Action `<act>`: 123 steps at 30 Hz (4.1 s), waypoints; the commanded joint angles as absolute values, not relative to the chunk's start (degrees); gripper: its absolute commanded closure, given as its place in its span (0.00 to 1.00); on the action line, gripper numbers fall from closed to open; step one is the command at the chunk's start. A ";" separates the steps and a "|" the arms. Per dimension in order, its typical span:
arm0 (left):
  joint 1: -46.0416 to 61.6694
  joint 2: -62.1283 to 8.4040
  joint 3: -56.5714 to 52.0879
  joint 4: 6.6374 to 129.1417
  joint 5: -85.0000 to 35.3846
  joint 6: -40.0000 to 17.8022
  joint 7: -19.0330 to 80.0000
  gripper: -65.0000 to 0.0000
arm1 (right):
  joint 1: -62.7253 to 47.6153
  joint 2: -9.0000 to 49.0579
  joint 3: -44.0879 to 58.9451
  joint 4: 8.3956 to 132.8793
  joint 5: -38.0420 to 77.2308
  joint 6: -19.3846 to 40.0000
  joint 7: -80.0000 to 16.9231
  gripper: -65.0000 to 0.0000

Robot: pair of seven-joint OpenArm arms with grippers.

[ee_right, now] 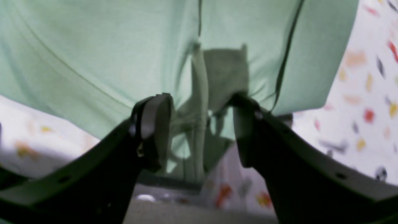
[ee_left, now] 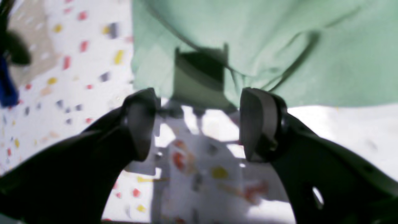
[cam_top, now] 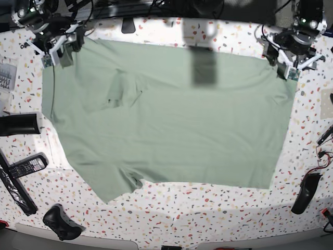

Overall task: Fold the T-shirt properly
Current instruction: 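Lower the shirt flat and open both grippers, then move left gripper to the hem corner and grasp it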

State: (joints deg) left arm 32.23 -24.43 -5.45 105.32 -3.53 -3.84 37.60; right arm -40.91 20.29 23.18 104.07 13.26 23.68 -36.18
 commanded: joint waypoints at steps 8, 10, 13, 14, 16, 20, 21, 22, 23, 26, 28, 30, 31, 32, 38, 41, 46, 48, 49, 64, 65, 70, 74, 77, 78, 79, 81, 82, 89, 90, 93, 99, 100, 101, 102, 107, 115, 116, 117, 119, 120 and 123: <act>38.89 -24.77 -5.67 115.07 2.28 0.93 38.00 0.39 | -41.78 20.95 27.53 105.06 12.45 23.40 -36.69 0.51; 38.46 -24.77 -5.67 116.11 2.74 0.95 36.32 0.39 | -41.78 20.95 27.53 105.06 12.51 23.33 -36.69 0.51; 35.57 -24.73 -5.67 114.63 2.74 1.30 31.46 0.39 | -41.76 20.95 27.53 105.06 12.67 23.33 -36.47 0.51; 34.09 -24.53 -5.67 113.36 2.74 1.87 30.70 0.39 | -41.74 20.95 27.53 105.08 12.82 23.33 -36.42 0.51; 30.74 -23.90 -5.67 109.71 2.79 2.07 30.65 0.39 | -41.76 20.95 27.53 105.38 14.26 23.38 -36.42 0.51; 25.78 -22.33 -5.67 100.44 3.05 1.96 31.07 0.39 | -41.74 20.95 27.53 106.87 15.44 23.59 -36.42 0.51; 25.52 -22.11 -5.67 99.04 3.05 1.96 31.16 0.39 | -41.76 20.95 27.53 107.48 15.44 23.62 -36.45 0.51; 25.63 -22.09 -5.67 98.52 3.18 1.96 31.53 0.39 | -41.76 20.95 27.53 108.05 15.42 23.62 -36.49 0.51; 26.06 -22.09 -5.67 98.48 3.57 1.98 32.27 0.39 | -41.76 20.95 27.53 108.60 15.42 23.62 -36.53 0.51; 28.14 -22.11 -5.67 98.59 6.35 2.00 32.58 0.39 | -41.76 20.95 27.53 110.06 15.42 23.62 -36.71 0.51; 29.87 -22.09 -5.69 98.59 7.46 2.09 32.58 0.39 | -41.78 20.93 27.53 110.69 15.42 23.62 -37.19 0.51; 31.57 -22.11 -5.69 98.59 7.51 3.03 32.53 0.39 | -41.78 20.93 27.53 110.91 15.42 23.62 -38.04 0.51; 32.29 -22.09 -5.69 98.59 7.51 3.70 32.49 0.39 | -41.78 20.93 27.53 110.91 15.42 23.62 -38.54 0.51; 32.82 -22.11 -5.69 98.59 7.53 4.01 32.49 0.39 | -41.80 20.93 27.53 110.91 15.42 23.62 -39.07 0.51; 33.34 -22.09 -5.67 98.61 8.36 4.32 33.04 0.39 | -42.13 20.95 27.53 110.91 15.09 23.66 -41.74 0.51; 33.34 -22.09 -5.69 98.61 11.86 4.93 35.20 0.39 | -42.52 20.95 27.53 110.91 15.00 23.64 -43.86 0.51; 32.49 -22.09 -5.67 99.66 16.49 6.96 33.95 0.39 | -42.87 20.95 27.53 110.96 15.29 23.59 -42.61 0.51; 31.55 -22.11 -5.67 100.42 16.47 7.14 32.88 0.39 | -42.87 20.93 27.53 110.98 15.49 23.59 -41.43 0.51; 31.00 -22.09 -5.67 100.84 16.47 7.11 32.84 0.39 | -42.87 20.93 27.53 111.00 15.49 23.59 -41.41 0.51; 24.05 -23.03 -5.67 121.49 22.17 6.94 32.51 0.39 | -41.19 20.93 27.53 118.26 15.46 23.46 -37.30 0.51; 22.24 -23.29 -5.67 121.36 20.29 5.78 32.58 0.39 | -40.56 20.93 27.53 118.28 15.44 23.49 -37.30 0.51; 10.74 -23.81 -5.67 114.50 6.39 -0.14 32.42 0.39 | -36.58 20.93 27.51 118.28 18.24 23.53 -36.56 0.51; 0.75 -23.81 -5.67 101.91 -3.64 -0.82 32.45 0.39 | -33.50 20.78 27.51 118.28 24.34 23.62 -36.47 0.51; -7.20 -23.81 -5.67 90.39 -7.38 -5.56 32.18 0.39 | -31.66 20.78 27.51 118.28 27.16 23.64 -36.51 0.51; -9.98 -23.81 -5.67 86.39 -8.34 -7.55 32.05 0.39 | -31.09 20.78 27.51 118.28 27.73 23.66 -36.71 0.51; -12.75 -23.81 -5.65 82.50 -9.26 -9.30 32.05 0.39 | -30.57 20.78 27.44 118.28 27.75 23.66 -36.91 0.51; -18.35 -23.81 -5.65 74.41 -10.76 -12.23 31.48 0.39 | -29.47 20.78 27.40 118.28 27.70 23.66 -38.28 0.51; -21.15 -23.81 -5.65 70.30 -11.09 -13.41 30.96 0.39 | -28.95 20.80 27.40 118.28 27.68 23.68 -39.29 0.51; -39.44 -23.79 -5.61 39.24 -11.05 -18.94 25.82 0.39 | -27.46 20.78 27.40 118.28 27.70 23.70 -41.93 0.51; -41.50 -23.79 -5.61 34.63 -11.05 -19.05 24.38 0.39 | -27.46 20.78 27.40 118.28 27.70 23.73 -42.09 0.51; -46.24 -23.83 -5.61 22.02 -10.26 -21.06 19.14 0.39 | -27.46 20.78 27.40 118.28 27.70 23.79 -42.44 0.51; -47.31 -23.53 -5.61 10.09 -9.52 -21.43 9.15 0.39 | -27.46 20.75 27.40 118.28 27.73 23.79 -43.03 0.51; -47.03 -23.49 -5.61 9.61 -9.54 -21.45 8.86 0.39 | -27.46 20.75 27.40 118.28 27.90 23.79 -43.00 0.51; -46.65 -23.38 -5.61 9.61 -9.54 -21.45 8.88 0.39 | -27.46 20.75 27.40 118.28 28.56 23.79 -43.03 0.51; -46.30 -23.29 -5.61 9.61 -9.52 -21.45 8.95 0.39 | -27.46 20.75 27.40 118.28 29.43 23.79 -43.09 0.51; -44.58 -21.54 -5.61 9.61 -9.52 -21.52 10.22 0.39 | -27.46 20.47 27.35 118.28 34.39 24.08 -43.11 0.51; -42.85 -17.93 -5.61 9.61 -7.99 -21.45 8.84 0.39 | -27.46 20.47 27.35 118.28 34.74 24.10 -43.20 0.51; -42.85 -17.98 -5.61 9.61 -7.84 -21.45 8.71 0.39 | -27.46 20.47 27.35 118.28 34.74 24.08 -43.24 0.51; -42.87 -18.11 -5.61 9.61 -7.60 -21.41 8.40 0.39 | -27.46 20.47 27.35 118.28 34.74 24.08 -43.44 0.51; -42.85 -18.26 -5.61 9.61 -7.55 -21.19 8.03 0.48 | -27.46 20.47 27.35 118.28 34.74 24.10 -43.46 0.51; -42.85 -18.28 -5.61 9.61 -7.55 -21.04 8.01 0.55 | -27.46 20.47 27.35 118.28 34.74 24.08 -43.40 0.51; -42.87 -18.26 -5.61 9.63 -7.57 -21.06 7.03 0.86 | -27.18 20.47 27.35 118.28 34.70 24.18 -42.81 0.51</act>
State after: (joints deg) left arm -41.91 -18.44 -5.63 9.58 -7.86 -20.01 5.26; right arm -27.44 19.79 27.05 117.23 34.13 23.83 -44.45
